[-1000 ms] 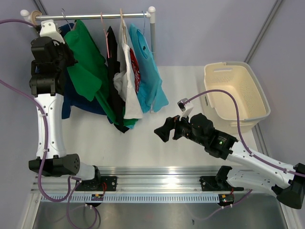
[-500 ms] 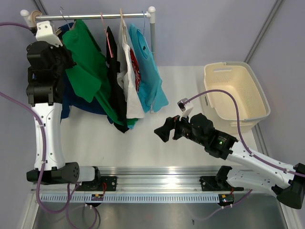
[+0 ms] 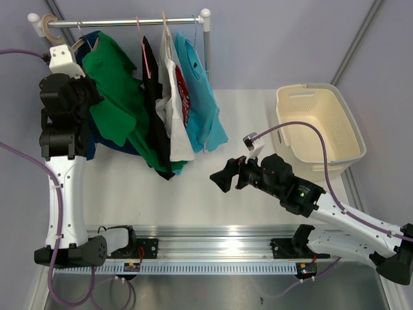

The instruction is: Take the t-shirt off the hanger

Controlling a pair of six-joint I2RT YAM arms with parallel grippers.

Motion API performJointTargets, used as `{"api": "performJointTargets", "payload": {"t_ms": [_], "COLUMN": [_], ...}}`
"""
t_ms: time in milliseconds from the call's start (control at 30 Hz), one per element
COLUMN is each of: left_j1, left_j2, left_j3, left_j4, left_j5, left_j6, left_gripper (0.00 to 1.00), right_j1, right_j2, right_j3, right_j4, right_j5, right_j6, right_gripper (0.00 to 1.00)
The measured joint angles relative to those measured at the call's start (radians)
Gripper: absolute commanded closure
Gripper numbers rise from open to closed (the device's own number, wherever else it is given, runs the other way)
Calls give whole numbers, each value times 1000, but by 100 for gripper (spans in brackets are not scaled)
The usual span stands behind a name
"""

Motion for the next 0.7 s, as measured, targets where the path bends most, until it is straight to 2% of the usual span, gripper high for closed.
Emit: {"api": "performJointTargets", "payload": {"t_ms": [267,433,700], "left_j1": [-5,-5,-25], "left_j2": [-204,-415,-663], "left_j3": [-195,-319,-321], "left_j4": [30,-6,-153], "left_j5": [-67,-73,-48], "left_j6": [-12,-59,-87], "left_gripper": [100,100,100], "right_j1": [0,0,0], "right_j2": [-28,-60,-114], "right_j3": [0,0,31], "right_j4": [0,-2,-113], "right_j5": [-3,-9,23], "right_j6": [-11,-23,-30], "right_gripper": [1,0,1]}}
